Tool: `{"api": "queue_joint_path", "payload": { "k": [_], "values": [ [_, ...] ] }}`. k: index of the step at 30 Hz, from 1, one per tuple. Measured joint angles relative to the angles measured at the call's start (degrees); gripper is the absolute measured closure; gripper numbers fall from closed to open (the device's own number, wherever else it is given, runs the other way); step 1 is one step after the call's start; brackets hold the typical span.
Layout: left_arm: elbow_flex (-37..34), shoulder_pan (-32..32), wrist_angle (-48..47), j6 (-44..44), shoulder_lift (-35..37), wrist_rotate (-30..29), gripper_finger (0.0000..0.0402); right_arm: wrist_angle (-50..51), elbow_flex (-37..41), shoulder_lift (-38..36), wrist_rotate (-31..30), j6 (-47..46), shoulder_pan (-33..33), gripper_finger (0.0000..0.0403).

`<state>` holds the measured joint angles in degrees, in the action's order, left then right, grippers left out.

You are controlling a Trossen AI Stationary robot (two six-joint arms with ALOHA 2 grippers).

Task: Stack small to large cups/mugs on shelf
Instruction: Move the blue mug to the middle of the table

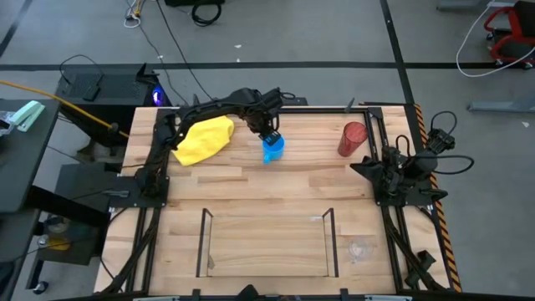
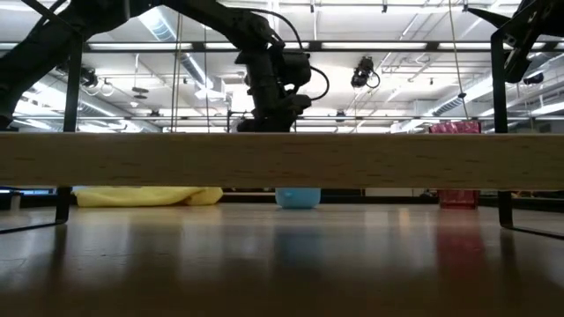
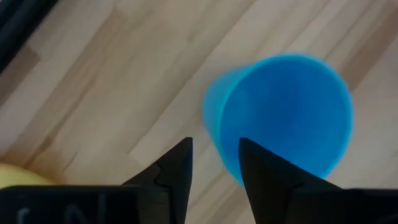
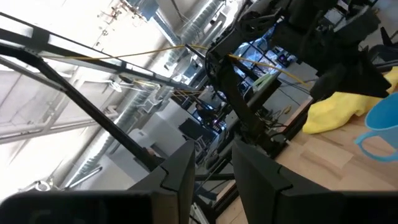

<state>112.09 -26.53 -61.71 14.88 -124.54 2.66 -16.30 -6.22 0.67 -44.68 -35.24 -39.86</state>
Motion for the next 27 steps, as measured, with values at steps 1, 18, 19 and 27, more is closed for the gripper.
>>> {"api": "queue_joint_path", "payload": {
  "k": [1,18,19,27],
  "values": [
    [0.01,-0.02,0.57,0.58,-0.25,-0.07,0.0261,0.11,0.00,0.13,0.00,-0.15,0.00,0.0288],
    [0.00,0.03,0.36,3.02,-2.94,0.50,0.0291,0.81,-0.02,1.16,-0.31,-0.75,0.00,0.0288],
    [0.00,0.10,0.24,3.51,-2.94,0.52,0.0299,0.81,-0.02,1.16,-0.31,-0.74,0.00,0.0288],
    [-0.02,0.56,0.09,7.14,-2.94,0.54,0.0388,0.82,-0.02,1.16,-0.31,-0.68,0.00,0.0288]
  ]
}}
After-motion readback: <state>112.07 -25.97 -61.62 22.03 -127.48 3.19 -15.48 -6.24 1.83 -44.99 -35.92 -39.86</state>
